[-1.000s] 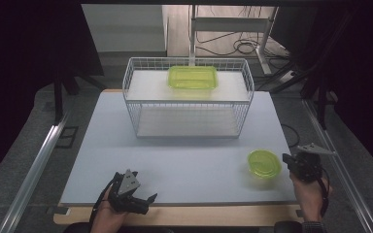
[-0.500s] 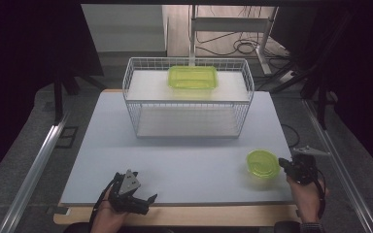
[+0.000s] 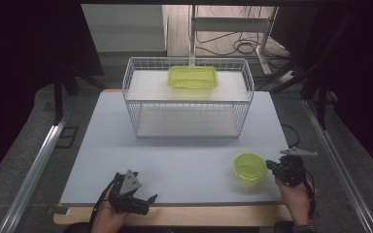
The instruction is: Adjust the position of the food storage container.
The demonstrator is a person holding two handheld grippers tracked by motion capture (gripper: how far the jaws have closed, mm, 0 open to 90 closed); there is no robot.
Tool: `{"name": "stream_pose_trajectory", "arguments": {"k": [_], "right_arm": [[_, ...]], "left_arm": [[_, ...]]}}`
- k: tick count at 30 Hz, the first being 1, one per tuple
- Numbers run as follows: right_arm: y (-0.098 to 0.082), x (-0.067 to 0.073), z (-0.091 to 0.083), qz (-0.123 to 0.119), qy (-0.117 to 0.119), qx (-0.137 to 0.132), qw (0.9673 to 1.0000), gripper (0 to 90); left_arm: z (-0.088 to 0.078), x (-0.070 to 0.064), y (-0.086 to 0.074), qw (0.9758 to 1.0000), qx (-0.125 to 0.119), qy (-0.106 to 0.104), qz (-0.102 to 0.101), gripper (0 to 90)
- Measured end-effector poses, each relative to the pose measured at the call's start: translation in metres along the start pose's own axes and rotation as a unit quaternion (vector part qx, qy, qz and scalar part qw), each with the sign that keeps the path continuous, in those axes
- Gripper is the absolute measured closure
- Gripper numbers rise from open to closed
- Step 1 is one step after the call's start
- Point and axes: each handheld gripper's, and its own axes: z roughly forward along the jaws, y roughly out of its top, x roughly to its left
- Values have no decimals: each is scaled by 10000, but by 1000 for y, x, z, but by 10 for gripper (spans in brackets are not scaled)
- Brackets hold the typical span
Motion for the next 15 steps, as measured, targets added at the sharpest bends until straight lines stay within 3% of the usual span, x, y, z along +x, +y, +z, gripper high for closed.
{"name": "stream_pose_trajectory", "arguments": {"k": [4,11,15], "right_arm": [[1,12,2,-104,168,52,9998,889],[-5,2,-3,-26,107,130,9999,888],[-13,7,-2,11,419,278,9987,887]], "left_arm": [[0,0,0,10000,32,14,45,13],[0,1,0,10000,35,21,22,13],[0,0,0,10000,51,32,46,13]]}}
